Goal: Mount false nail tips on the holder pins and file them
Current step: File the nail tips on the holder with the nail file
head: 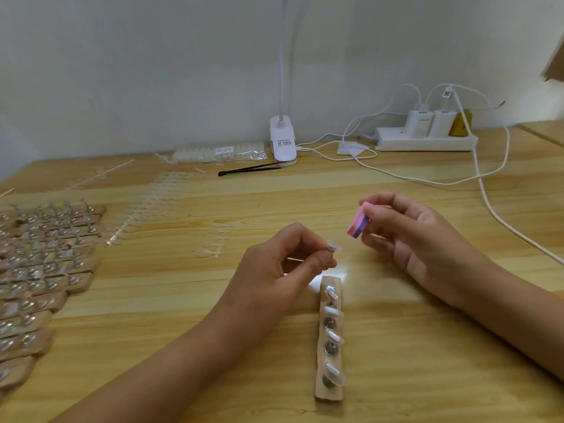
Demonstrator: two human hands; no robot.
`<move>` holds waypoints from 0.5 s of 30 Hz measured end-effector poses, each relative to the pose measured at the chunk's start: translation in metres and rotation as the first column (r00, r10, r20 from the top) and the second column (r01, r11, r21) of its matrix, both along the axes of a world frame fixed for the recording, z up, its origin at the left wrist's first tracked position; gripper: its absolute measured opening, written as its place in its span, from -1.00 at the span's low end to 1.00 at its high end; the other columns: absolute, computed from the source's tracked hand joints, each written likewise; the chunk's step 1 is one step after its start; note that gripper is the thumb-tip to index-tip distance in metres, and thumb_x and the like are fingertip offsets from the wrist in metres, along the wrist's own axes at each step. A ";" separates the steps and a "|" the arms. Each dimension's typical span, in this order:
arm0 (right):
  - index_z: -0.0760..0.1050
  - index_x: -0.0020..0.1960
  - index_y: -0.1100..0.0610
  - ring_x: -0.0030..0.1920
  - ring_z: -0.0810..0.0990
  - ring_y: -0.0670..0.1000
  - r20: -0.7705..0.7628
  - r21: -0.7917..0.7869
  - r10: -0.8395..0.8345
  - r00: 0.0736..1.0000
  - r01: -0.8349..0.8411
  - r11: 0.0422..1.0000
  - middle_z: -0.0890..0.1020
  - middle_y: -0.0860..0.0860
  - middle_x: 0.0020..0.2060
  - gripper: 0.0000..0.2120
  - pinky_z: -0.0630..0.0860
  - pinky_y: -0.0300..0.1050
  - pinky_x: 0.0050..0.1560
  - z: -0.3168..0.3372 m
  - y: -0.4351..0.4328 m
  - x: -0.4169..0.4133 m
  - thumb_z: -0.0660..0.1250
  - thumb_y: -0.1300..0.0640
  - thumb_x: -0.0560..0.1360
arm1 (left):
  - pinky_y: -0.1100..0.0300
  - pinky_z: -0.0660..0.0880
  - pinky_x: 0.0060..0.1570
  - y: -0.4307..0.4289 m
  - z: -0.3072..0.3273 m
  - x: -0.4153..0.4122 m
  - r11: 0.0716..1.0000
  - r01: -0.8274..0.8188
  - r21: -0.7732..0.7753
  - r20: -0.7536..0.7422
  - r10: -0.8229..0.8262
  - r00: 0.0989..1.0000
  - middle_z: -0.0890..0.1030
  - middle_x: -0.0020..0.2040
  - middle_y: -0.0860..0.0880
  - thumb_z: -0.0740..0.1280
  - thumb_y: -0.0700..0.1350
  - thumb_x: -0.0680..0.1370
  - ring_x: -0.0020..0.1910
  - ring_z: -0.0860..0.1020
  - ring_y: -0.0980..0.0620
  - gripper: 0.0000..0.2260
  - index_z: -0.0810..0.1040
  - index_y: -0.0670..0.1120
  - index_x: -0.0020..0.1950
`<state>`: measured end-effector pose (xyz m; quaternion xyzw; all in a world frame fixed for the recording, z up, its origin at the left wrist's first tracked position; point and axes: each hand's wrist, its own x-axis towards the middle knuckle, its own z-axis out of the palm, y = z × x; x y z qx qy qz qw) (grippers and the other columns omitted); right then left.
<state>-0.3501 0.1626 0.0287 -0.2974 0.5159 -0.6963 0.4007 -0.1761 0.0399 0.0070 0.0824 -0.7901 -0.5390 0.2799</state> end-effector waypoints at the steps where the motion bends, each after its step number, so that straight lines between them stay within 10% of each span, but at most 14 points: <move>1: 0.63 -0.06 0.08 -0.23 0.63 -0.11 -0.006 0.013 0.081 0.997 -0.081 0.997 0.65 0.01 -0.21 -0.81 0.58 -0.29 -0.24 0.001 0.002 -0.001 0.52 0.13 0.34 | 0.25 0.58 -0.01 0.000 0.000 0.000 1.000 0.000 0.007 -0.005 0.000 1.000 0.69 -0.10 0.08 0.38 -0.11 0.54 -0.04 0.68 0.10 -0.89 0.58 0.13 -0.10; 4: 0.66 -0.06 0.08 -0.23 0.65 -0.10 -0.048 0.060 0.306 0.951 -0.303 0.951 0.65 0.02 -0.18 -0.83 0.59 -0.29 -0.25 0.002 0.004 0.009 0.55 0.10 0.38 | 0.30 0.56 -0.04 0.000 0.001 -0.001 1.000 -0.004 -0.003 -0.007 0.004 1.000 0.68 -0.13 0.09 0.38 -0.12 0.55 -0.07 0.67 0.13 -0.88 0.58 0.12 -0.10; 9: 0.58 0.00 0.15 -0.27 0.64 -0.13 0.018 0.012 0.054 0.998 -0.054 0.998 0.66 -0.01 -0.25 -0.77 0.57 -0.32 -0.28 0.005 0.001 0.004 0.43 0.13 0.36 | 0.24 0.58 0.00 0.000 0.001 0.001 1.000 0.001 0.003 0.004 -0.001 1.000 0.69 -0.11 0.07 0.39 -0.13 0.55 -0.04 0.68 0.09 -0.87 0.58 0.12 -0.11; 15: 0.63 -0.03 0.16 -0.18 0.68 -0.04 -0.022 0.077 0.211 0.977 -0.209 0.975 0.66 0.08 -0.18 -0.78 0.61 -0.27 -0.20 0.002 0.001 0.012 0.53 0.15 0.34 | 0.24 0.58 -0.02 -0.001 0.001 0.000 1.000 -0.014 -0.011 0.001 0.014 1.000 0.68 -0.14 0.08 0.40 -0.13 0.54 -0.09 0.66 0.11 -0.87 0.58 0.11 -0.12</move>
